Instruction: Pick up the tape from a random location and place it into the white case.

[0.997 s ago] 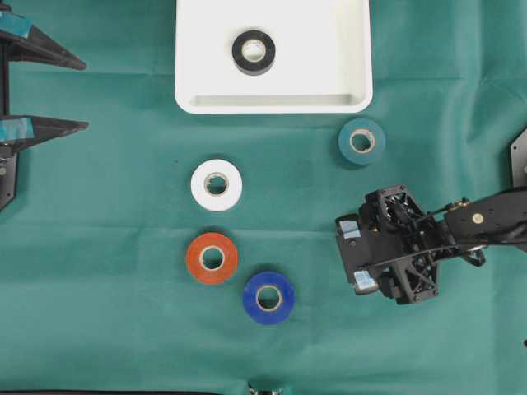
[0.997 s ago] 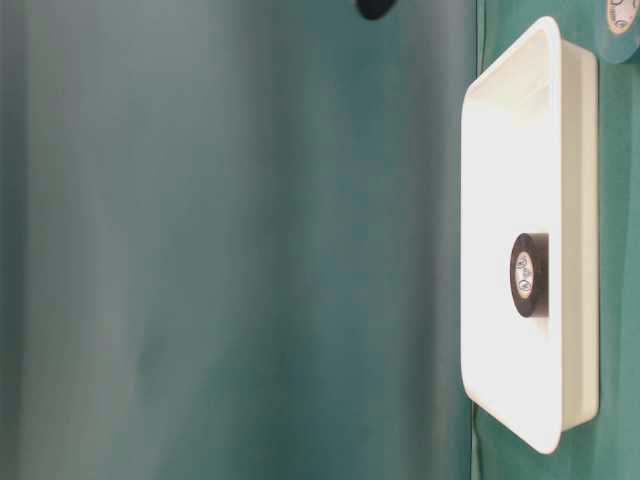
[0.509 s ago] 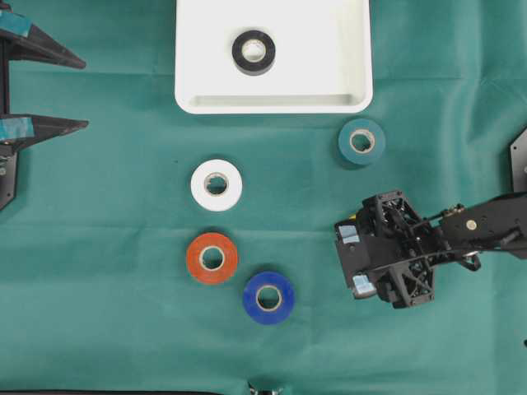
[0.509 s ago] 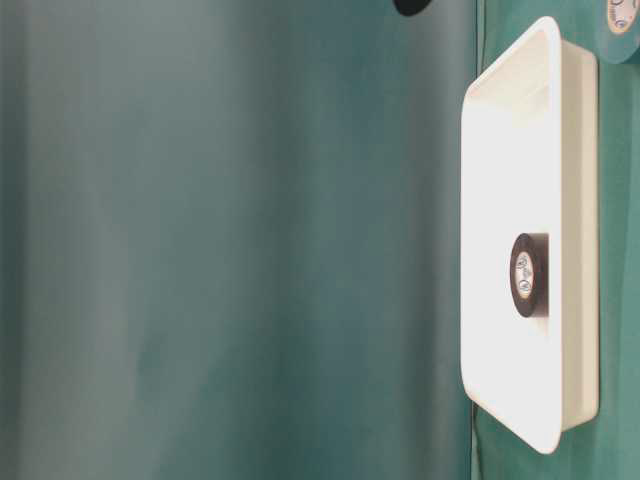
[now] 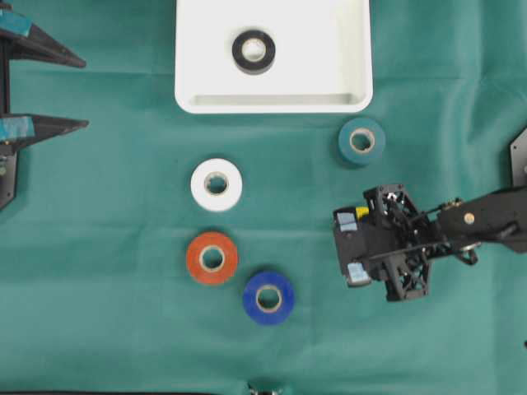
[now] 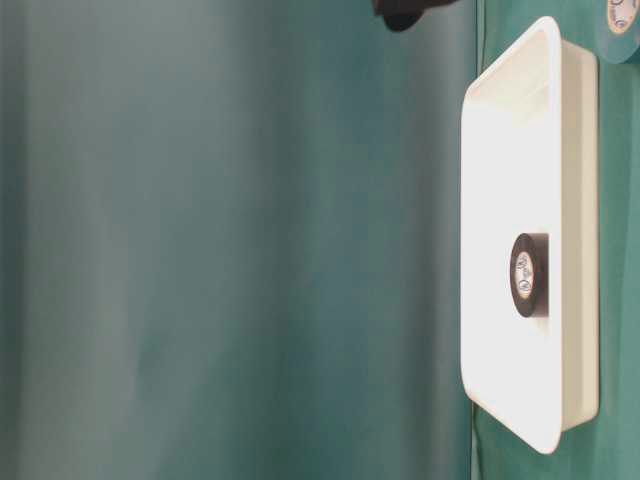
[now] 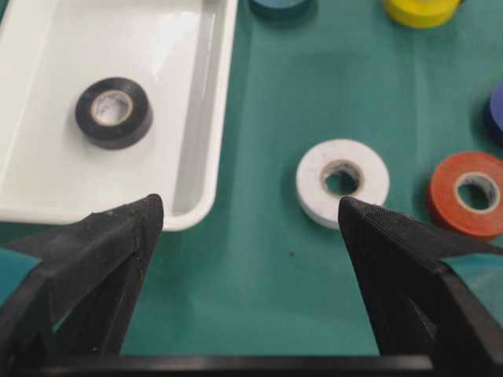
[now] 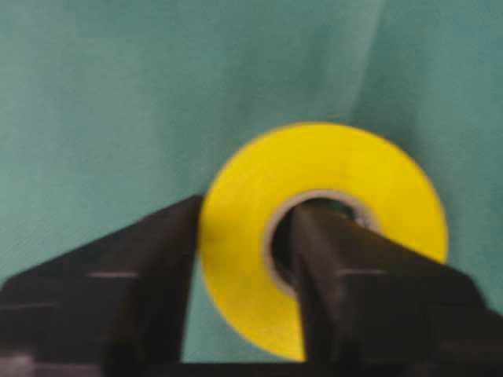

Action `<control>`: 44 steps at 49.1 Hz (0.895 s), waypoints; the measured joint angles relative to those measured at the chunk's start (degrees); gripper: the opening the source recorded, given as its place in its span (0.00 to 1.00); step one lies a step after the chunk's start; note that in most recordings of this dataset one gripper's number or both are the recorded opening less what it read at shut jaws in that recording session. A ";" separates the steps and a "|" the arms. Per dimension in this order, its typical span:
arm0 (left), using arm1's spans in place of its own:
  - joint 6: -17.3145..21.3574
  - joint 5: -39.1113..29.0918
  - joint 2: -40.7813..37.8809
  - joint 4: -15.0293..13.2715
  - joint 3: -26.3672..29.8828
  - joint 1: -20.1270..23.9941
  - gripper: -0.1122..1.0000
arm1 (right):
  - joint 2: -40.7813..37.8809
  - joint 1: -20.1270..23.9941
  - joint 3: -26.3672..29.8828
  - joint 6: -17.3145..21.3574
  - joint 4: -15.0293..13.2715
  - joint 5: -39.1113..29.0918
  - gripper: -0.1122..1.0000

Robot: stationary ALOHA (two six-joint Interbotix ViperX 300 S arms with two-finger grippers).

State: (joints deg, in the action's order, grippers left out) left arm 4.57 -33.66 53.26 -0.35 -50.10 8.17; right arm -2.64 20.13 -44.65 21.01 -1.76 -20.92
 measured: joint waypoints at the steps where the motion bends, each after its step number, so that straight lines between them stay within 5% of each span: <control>1: 0.00 0.00 0.00 -0.09 0.00 0.00 0.98 | 0.00 0.00 0.00 -0.18 0.00 0.00 0.40; 44: 0.09 0.00 0.00 -0.09 0.00 0.00 0.98 | 0.44 0.00 0.62 -0.26 -0.26 -1.76 0.40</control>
State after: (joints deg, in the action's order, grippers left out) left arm 4.66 -33.66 53.26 -0.44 -50.10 8.17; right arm -2.20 20.13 -44.03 20.74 -2.02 -22.68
